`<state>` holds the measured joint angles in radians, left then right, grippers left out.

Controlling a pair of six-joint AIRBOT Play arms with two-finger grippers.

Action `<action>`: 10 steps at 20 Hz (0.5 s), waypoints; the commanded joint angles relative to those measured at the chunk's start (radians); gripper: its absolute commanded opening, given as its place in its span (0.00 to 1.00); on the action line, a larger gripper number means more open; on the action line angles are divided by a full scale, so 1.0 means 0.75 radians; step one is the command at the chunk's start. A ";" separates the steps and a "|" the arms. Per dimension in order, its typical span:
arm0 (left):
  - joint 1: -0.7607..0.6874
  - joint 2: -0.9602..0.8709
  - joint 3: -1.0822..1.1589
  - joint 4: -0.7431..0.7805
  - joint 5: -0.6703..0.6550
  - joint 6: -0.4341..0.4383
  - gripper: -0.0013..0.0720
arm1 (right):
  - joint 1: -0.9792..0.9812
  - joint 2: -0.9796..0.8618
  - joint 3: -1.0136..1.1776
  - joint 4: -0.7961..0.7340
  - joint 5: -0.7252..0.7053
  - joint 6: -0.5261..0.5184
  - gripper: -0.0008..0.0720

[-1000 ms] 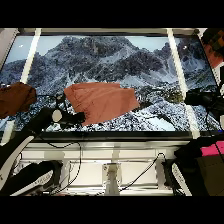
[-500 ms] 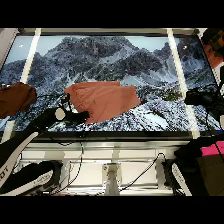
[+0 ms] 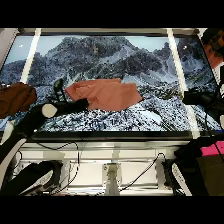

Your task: Fold the clothes and pants, and hang the long-sleeved shirts on hangers.

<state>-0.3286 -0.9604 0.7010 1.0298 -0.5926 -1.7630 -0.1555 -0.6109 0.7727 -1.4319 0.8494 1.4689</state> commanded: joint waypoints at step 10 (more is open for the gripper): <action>0.000 0.395 0.065 -0.088 0.247 0.032 0.04 | 0.001 -0.139 -0.059 0.727 0.295 -0.879 0.43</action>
<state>-0.3286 -0.6937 0.7452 0.9848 -0.4278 -1.7393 -0.1555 -0.6933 0.7330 -1.0550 1.0027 1.0462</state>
